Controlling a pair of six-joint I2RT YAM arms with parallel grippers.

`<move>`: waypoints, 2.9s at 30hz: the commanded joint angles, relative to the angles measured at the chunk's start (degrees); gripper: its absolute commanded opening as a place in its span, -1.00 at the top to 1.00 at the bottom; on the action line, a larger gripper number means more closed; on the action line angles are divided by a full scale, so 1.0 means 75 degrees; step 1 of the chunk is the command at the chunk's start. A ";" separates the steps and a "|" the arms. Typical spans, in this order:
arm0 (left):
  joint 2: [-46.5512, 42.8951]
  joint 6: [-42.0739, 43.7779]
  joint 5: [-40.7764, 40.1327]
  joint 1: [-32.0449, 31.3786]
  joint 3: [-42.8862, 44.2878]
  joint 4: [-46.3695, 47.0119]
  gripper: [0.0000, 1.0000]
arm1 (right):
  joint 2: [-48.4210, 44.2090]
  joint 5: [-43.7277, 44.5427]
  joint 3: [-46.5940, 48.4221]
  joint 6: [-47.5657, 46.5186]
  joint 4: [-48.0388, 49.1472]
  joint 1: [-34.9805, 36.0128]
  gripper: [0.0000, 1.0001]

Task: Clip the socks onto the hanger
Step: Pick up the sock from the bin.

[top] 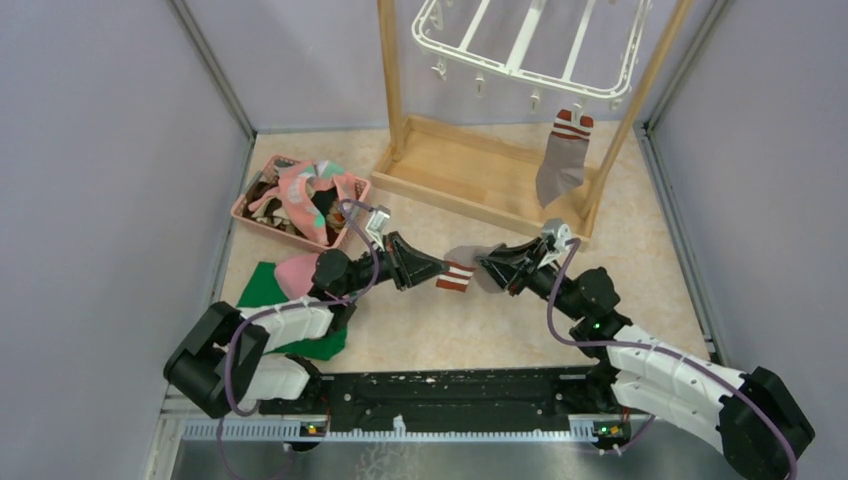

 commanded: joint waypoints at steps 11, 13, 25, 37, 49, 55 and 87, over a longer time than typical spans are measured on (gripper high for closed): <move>-0.2382 -0.1699 -0.2405 0.0423 -0.0076 -0.2507 1.00 | -0.0772 0.0119 0.0112 -0.1647 -0.0590 0.0070 -0.53; -0.2499 -0.1874 -0.2552 0.0424 0.0041 -0.2866 1.00 | -0.0731 -0.0347 -0.0208 -0.1797 0.0173 0.0074 -0.61; -0.1886 -0.2771 -0.2081 0.0412 0.0355 -0.2364 1.00 | 0.0479 -0.0646 -0.0190 -0.4236 0.0983 0.1364 -0.68; -0.1509 -0.3090 -0.1819 0.0279 0.0347 -0.1661 1.00 | 0.1438 0.1126 0.0229 -0.5161 0.1553 0.2059 -0.54; -0.1350 -0.3210 -0.1818 0.0142 0.0311 -0.1350 1.00 | 0.2038 0.2225 0.0386 -0.6007 0.2517 0.2882 0.37; -0.1479 -0.3041 -0.2047 0.0135 0.0205 -0.1534 1.00 | 0.1367 0.2473 0.0065 -0.6064 0.2623 0.2913 1.00; -0.2753 0.5030 -0.0145 0.0184 -0.1847 0.1811 -0.98 | -0.1273 0.3028 0.0938 -0.5228 -0.1862 0.2901 1.00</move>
